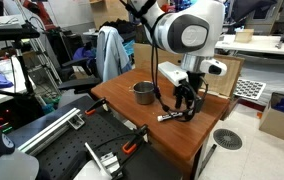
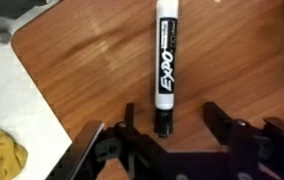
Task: Remove the marker from the pot and put it on the table
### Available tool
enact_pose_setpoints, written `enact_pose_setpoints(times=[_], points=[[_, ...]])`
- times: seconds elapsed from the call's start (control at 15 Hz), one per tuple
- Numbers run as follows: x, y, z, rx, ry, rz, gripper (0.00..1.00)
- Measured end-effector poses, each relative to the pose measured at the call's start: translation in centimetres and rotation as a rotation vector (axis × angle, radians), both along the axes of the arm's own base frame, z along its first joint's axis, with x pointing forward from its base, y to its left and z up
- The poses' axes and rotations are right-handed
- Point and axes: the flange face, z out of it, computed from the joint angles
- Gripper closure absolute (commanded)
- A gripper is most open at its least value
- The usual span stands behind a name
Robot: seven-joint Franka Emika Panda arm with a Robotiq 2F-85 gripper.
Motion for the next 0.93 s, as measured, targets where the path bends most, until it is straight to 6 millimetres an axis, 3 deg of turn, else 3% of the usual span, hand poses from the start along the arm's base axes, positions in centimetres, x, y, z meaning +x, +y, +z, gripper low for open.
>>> enact_pose_setpoints(times=[0.33, 0.6, 0.93], points=[[0.4, 0.1, 0.3, -0.007, -0.007, 0.009, 0.00], [1.7, 1.4, 1.3, -0.029, -0.026, 0.029, 0.00], [4.2, 5.4, 5.5, -0.055, -0.102, 0.075, 0.00]])
